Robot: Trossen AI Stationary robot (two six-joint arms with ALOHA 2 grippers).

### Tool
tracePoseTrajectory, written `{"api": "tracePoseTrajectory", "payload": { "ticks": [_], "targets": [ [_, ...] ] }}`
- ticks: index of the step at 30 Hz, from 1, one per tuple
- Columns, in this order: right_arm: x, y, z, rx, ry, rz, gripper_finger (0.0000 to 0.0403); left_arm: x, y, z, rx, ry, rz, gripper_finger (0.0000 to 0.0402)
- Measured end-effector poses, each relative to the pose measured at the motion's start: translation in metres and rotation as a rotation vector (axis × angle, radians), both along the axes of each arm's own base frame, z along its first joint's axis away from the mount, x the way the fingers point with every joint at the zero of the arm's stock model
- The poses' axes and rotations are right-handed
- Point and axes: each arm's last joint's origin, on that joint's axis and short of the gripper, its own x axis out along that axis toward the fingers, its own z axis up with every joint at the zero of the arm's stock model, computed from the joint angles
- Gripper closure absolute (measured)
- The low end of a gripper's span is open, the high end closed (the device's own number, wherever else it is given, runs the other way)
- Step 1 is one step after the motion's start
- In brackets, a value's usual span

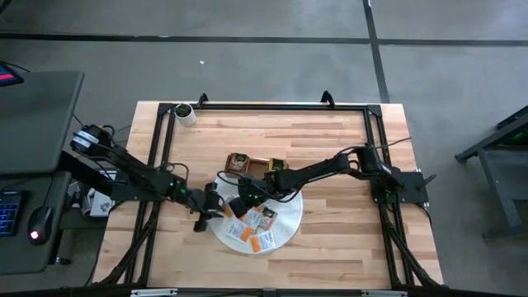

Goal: Pick & Place Tea
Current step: Put the orange tea bag into the middle section of the wooden organizer

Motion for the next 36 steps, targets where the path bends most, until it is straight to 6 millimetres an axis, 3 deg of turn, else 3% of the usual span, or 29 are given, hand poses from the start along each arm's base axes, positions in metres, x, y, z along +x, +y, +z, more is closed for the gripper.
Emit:
{"api": "tracePoseTrajectory", "payload": {
  "ticks": [6,13,26,36],
  "targets": [
    [0.0,0.001,0.0,-0.025,-0.004,0.025,0.0403,-0.004,0.001,0.015,-0.046,-0.048,-0.028,0.027],
    [-0.005,0.005,0.014,-0.057,-0.018,0.063,0.0403,-0.015,0.007,0.027,-0.019,-0.05,0.005,0.0266],
    [-0.041,-0.004,0.087,-0.276,-0.02,0.14,0.0403,-0.039,0.024,0.051,0.068,-0.126,0.156,0.0266],
    [-0.067,-0.037,0.123,-0.443,0.011,0.258,0.0403,-0.051,0.031,0.06,0.086,-0.172,0.209,0.0266]
  ]
}}
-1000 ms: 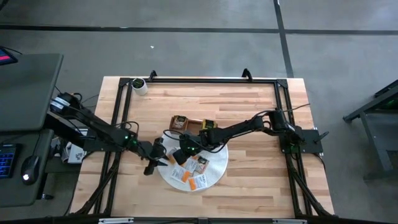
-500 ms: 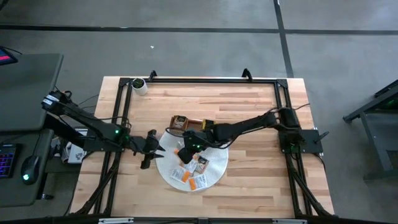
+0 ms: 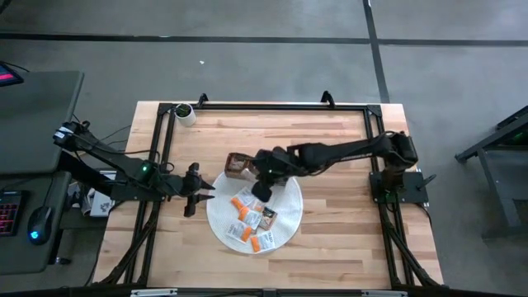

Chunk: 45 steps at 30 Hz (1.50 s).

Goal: Pick & Place Tea
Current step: Put the orange tea bag into the middle section of the wooden organizer

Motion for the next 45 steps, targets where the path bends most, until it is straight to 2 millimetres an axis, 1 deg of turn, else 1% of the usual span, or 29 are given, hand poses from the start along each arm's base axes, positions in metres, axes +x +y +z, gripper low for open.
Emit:
{"api": "tracePoseTrajectory", "payload": {
  "ticks": [3,7,10,14,16,18,21,24,27,30,34,37,45],
  "targets": [
    [-0.005,-0.012,0.008,-0.048,0.056,0.041,0.0403,0.0,0.0,0.002,-0.005,-0.014,0.0,0.0266],
    [-0.005,-0.029,0.031,-0.153,0.088,0.112,0.0403,0.0,0.0,0.001,-0.002,-0.012,0.002,0.0266],
    [-0.005,-0.044,0.042,-0.222,0.098,0.136,0.0403,0.0,0.0,0.001,-0.003,-0.011,0.002,0.0266],
    [-0.006,-0.064,0.048,-0.279,0.092,0.141,0.0403,0.0,0.0,0.001,-0.003,-0.012,0.003,0.0266],
    [-0.007,-0.073,0.042,-0.269,0.107,0.15,0.0403,0.0,0.0,0.002,-0.003,-0.013,0.004,0.0266],
    [-0.009,-0.08,0.031,-0.238,0.133,0.162,0.0403,0.0,0.0,0.001,-0.003,-0.012,0.004,0.0266],
    [-0.01,-0.087,0.016,-0.199,0.153,0.179,0.0403,0.0,0.0,0.001,-0.002,-0.013,0.006,0.0266],
    [-0.01,-0.089,0.004,-0.163,0.156,0.202,0.0403,0.0,0.001,0.002,0.001,-0.015,0.012,0.0266],
    [-0.006,-0.088,-0.006,-0.142,0.133,0.225,0.0403,0.0,0.001,0.002,0.001,-0.016,0.012,0.0266],
    [0.002,-0.088,-0.02,-0.113,0.124,0.25,0.0403,0.0,0.0,0.002,-0.005,-0.021,0.014,0.0266],
    [0.009,-0.089,-0.039,-0.096,0.173,0.256,0.0403,0.0,0.0,0.002,-0.011,-0.022,0.018,0.0266],
    [0.011,-0.091,-0.046,-0.102,0.196,0.247,0.0403,0.0,0.0,0.002,-0.023,-0.02,0.025,0.0266],
    [0.007,-0.104,-0.048,-0.085,0.224,0.218,0.0403,0.0,0.0,0.002,-0.025,-0.021,0.025,0.0266]
  ]
}}
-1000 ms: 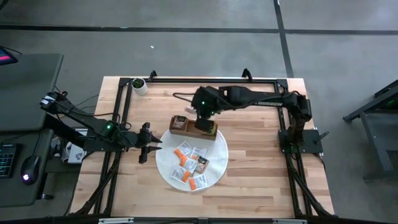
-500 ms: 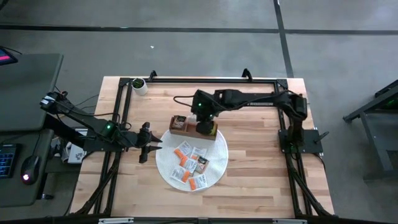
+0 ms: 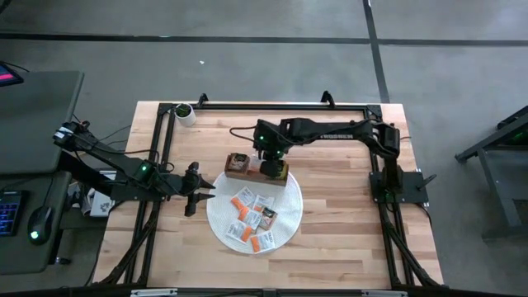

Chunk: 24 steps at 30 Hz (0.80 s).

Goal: Pick & Place Tea
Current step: Put the orange tea bag into the middle section of the wooden organizer

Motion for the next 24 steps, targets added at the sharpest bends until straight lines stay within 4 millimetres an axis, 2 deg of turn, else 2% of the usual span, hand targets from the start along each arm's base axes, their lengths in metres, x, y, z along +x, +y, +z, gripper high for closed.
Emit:
{"api": "tracePoseTrajectory", "payload": {
  "ticks": [16,24],
  "targets": [
    [-0.001,0.0,0.0,0.014,0.001,0.082,0.0403,0.0,0.0,0.0,-0.025,0.002,0.002,0.0266],
    [0.005,0.0,-0.017,0.039,0.035,0.089,0.0403,0.0,0.0,0.0,-0.032,0.004,0.007,0.0266]
  ]
}}
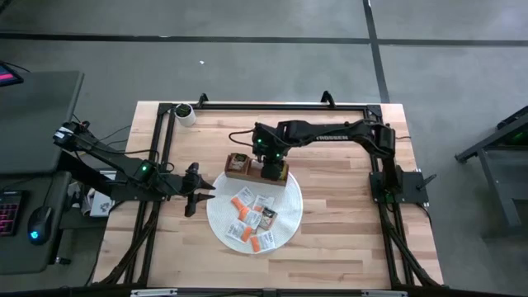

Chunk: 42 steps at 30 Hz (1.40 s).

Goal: Pick & Place Tea
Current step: Put the orange tea bag into the middle section of the wooden organizer

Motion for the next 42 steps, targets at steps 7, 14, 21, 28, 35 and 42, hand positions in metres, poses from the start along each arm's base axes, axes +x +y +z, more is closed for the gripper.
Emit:
{"api": "tracePoseTrajectory", "payload": {
  "ticks": [7,14,21,28,35,42],
  "targets": [
    [0.001,-0.001,0.0,-0.001,-0.007,-0.029,0.0394,0.0,0.0,0.0,-0.016,0.0,0.008,0.0266],
    [0.002,0.001,0.0,0.055,-0.015,-0.041,0.0317,0.0,0.0,0.0,-0.022,0.001,0.008,0.0266],
    [-0.002,0.001,0.012,0.081,-0.04,-0.084,0.022,0.0,-0.001,-0.001,-0.064,0.013,-0.005,0.0266],
    [-0.011,0.006,0.038,0.073,-0.092,-0.103,0.0198,0.002,-0.005,-0.003,-0.134,0.047,-0.034,0.0266],
    [-0.015,0.034,0.063,0.098,-0.169,-0.102,0.0209,0.006,-0.021,-0.01,-0.166,0.076,-0.088,0.0266],
    [-0.002,0.097,0.069,0.123,-0.278,-0.086,0.0237,0.013,-0.04,-0.022,-0.18,0.107,-0.115,0.0266]
  ]
}}
